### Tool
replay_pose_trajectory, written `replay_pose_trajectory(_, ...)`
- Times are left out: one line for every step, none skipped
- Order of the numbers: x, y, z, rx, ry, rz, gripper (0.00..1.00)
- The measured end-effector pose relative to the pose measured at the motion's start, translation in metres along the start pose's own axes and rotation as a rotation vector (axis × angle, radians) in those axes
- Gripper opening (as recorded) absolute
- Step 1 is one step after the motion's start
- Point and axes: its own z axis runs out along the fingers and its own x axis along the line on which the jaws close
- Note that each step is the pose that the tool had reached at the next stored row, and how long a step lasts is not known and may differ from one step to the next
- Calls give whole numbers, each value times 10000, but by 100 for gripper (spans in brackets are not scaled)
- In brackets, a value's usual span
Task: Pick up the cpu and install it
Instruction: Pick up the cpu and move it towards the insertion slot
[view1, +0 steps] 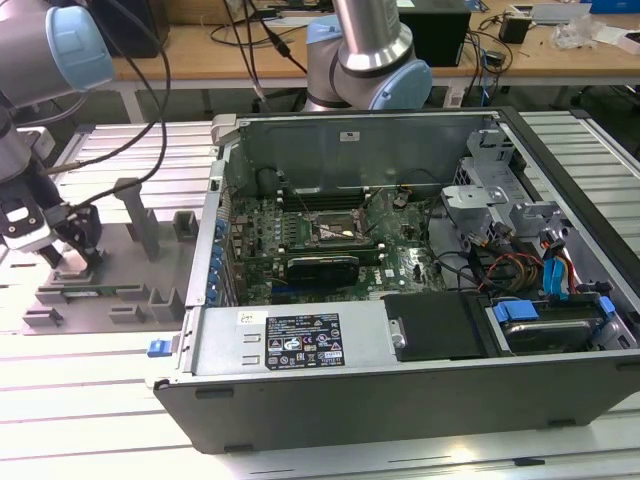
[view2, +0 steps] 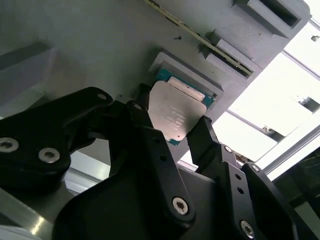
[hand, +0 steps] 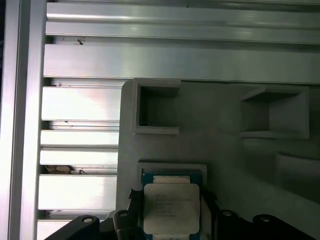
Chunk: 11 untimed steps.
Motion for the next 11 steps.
replay_pose_trajectory(-1, 1, -16, -1, -1, 0, 55)
replay_pose_trajectory(-1, 2, -29, 0, 0, 0, 55)
replay_pose_trajectory(-2, 2, -42, 0, 1, 0, 55)
replay_pose_trajectory(-2, 3, -56, 0, 0, 0, 55)
replay_pose_trajectory(-3, 4, -71, 0, 1, 0, 55)
replay_pose_trajectory(-4, 5, -88, 0, 1, 0, 55)
replay_pose_trajectory(-6, 5, -105, 0, 1, -1, 55)
replay_pose_trajectory(-7, 7, -126, 0, 0, 0, 55)
replay_pose_trajectory(-10, 9, -153, 0, 0, 0, 55)
replay_pose_trajectory(-13, 11, -186, 0, 0, 0, 55)
replay_pose_trajectory(-15, 12, -210, 0, 1, 0, 55)
